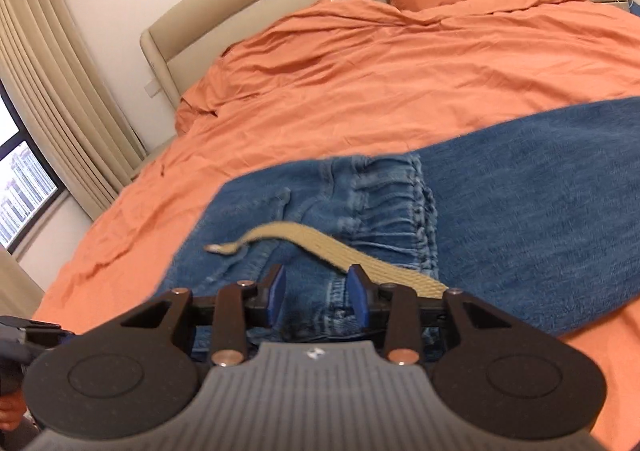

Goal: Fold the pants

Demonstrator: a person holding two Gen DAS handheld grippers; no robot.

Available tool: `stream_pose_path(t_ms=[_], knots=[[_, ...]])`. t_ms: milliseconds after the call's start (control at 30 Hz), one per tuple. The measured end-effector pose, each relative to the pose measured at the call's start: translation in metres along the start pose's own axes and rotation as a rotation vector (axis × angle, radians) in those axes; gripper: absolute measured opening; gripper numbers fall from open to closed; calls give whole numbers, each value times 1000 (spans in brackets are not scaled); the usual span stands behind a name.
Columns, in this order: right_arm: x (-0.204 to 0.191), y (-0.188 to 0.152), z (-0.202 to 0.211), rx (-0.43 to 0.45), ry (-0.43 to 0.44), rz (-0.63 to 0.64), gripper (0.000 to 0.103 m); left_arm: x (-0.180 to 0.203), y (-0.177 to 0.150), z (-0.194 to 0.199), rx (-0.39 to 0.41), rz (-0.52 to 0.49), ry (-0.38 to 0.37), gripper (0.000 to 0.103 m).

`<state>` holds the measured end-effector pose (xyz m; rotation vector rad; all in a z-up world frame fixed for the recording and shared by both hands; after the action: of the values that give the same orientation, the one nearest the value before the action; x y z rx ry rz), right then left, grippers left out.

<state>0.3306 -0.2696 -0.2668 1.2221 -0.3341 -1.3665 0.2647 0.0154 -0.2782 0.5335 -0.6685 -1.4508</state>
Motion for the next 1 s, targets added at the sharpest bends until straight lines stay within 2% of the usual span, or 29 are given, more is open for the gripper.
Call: stream_pose_path(t_ms=[33,100,167,200,233,267,333,400,567,700,800,867,1000], knots=[[7,-3,-3,-7,-5,-27,18,-1,-2,-6,-13,32,3,64],[18,-6,-8,-20,-9,-89,11,3,-7,-14,-36,52,-7,61],[25,-8,-10,-36,-19,-135,6,11,-10,-17,-39,9,-17,37],[26,-9,-11,-39,-19,-147,6,14,-9,-15,-38,-15,-24,19],[27,-10,-11,-41,-23,-146,6,16,-6,-11,-27,-52,-16,12],[26,-11,-12,-45,-30,-136,6,18,-1,-5,-12,-97,-14,11],[25,-12,-12,-48,-39,-115,6,26,9,10,25,-250,-4,9],[24,-12,-15,-55,-47,-121,5,29,7,13,9,-353,5,9],[29,-20,-17,-85,-64,-126,5,13,-32,-21,-124,-384,42,4],[31,-25,-20,-83,-70,-117,5,8,-33,-23,-129,-342,23,4],[33,-23,-18,-79,-73,-152,5,11,-29,-16,-156,-368,6,4],[33,-19,-9,-68,-72,-147,5,6,-30,-9,-189,-383,21,4],[37,-2,19,-28,-108,-179,7,-6,-13,20,-132,-414,42,13]])
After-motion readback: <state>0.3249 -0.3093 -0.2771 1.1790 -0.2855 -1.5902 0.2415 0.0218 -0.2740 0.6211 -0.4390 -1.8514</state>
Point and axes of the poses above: each gripper's, at about its wrist camera, not at the fingertips, and z roughly against the way its jaws point, x to its right, y to its top, the point moved 10 cm from there along -z, roughly the way its jaws point, and after that the axes turned 13 degrees about x, right-handed, at the moved point
